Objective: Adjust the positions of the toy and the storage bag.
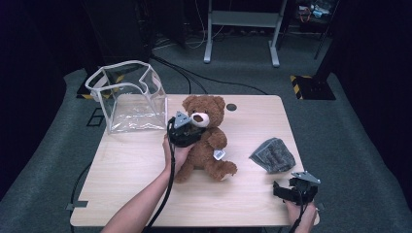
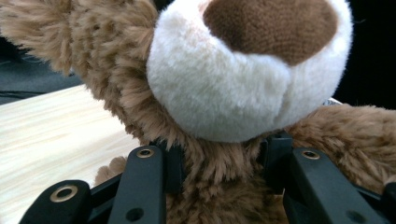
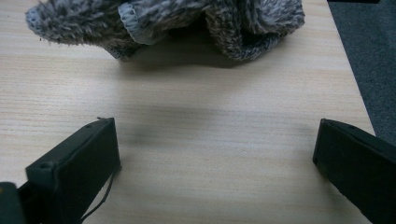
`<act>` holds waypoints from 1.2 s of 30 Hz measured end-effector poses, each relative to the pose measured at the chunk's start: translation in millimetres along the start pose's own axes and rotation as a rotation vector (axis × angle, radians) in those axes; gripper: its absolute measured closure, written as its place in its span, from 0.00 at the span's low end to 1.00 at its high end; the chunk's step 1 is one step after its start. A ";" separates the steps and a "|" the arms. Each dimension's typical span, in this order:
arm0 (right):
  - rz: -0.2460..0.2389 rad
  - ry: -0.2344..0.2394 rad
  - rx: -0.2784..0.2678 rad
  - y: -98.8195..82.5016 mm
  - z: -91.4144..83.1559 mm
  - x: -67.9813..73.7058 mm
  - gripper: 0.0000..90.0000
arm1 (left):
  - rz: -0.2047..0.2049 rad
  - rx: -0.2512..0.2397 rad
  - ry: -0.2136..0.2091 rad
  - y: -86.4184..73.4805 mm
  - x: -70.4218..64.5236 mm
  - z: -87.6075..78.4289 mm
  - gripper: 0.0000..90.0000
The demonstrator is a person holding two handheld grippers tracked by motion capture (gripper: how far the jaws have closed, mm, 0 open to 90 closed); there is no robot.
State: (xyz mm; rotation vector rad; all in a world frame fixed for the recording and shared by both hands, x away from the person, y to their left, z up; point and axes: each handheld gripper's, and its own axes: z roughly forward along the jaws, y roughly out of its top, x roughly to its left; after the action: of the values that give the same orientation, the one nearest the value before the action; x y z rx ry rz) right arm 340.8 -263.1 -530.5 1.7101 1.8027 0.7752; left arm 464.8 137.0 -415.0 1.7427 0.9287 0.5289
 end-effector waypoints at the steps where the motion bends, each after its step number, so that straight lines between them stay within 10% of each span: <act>1: 0.000 0.000 0.000 0.0 0.0 0.0 0.00 | 0.000 -0.003 -0.002 0.9 1.0 -3.1 0.69; 36: 0.000 -0.002 0.001 -0.2 -0.2 0.3 0.00 | -0.021 0.057 0.067 -10.0 92.7 -143.7 0.68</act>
State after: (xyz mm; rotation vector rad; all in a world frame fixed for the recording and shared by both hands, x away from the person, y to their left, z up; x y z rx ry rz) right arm 340.5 -262.9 -530.5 1.7108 1.8025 0.7725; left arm 413.0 296.6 -380.5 1.7732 1.0168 0.5548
